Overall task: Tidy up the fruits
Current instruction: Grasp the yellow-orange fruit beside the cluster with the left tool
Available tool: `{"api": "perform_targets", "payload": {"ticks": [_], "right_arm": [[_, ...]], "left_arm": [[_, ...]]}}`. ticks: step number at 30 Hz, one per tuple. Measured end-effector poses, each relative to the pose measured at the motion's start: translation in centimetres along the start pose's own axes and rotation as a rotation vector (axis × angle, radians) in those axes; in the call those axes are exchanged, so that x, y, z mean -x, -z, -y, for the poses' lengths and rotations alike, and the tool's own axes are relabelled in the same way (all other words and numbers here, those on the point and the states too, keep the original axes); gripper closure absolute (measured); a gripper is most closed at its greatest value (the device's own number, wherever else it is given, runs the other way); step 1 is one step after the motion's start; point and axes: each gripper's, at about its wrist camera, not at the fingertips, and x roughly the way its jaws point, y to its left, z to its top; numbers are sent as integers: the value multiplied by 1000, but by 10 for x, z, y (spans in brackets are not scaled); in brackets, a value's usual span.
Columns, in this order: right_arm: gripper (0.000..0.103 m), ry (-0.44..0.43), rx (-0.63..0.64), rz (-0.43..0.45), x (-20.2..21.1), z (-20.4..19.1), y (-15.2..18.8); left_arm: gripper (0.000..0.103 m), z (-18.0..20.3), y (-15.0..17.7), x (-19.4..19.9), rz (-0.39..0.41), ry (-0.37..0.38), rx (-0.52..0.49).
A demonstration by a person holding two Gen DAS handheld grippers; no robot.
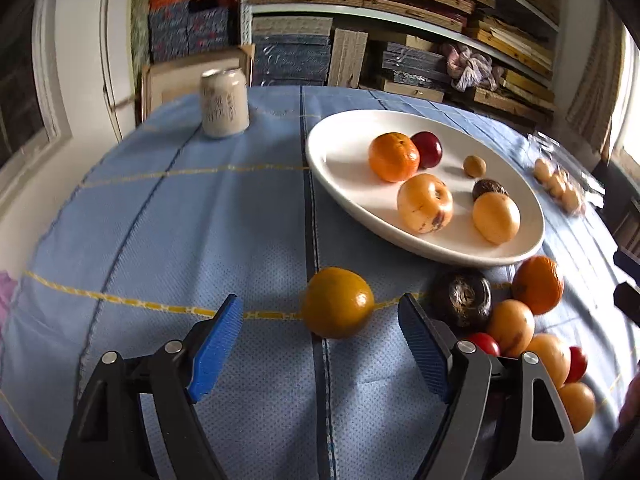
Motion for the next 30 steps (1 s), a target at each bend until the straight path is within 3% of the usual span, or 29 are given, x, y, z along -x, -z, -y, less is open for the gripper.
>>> {"api": "perform_targets", "payload": {"ticks": [6,11,15,19,24,30], "right_arm": [[9,-6,-26,-10,-2,5,-1],[9,-5,-16,-30,-6,5,1],[9,-2,7,-73,-15,2,5],[9,36,61,-87,-20,-3,8],[22,43,108,-101,-23,-8,11],[45,77,140,-131,-34,-8,7]], "left_arm": [[47,-2,2,0,-7,18,23],[48,3,2,5,12,-3,-2],[66,8,3,6,12,-15,-26],[66,8,4,6,13,-11,-26],[66,8,5,7,13,-10,-22],[66,10,6,6,13,-20,-30]]}}
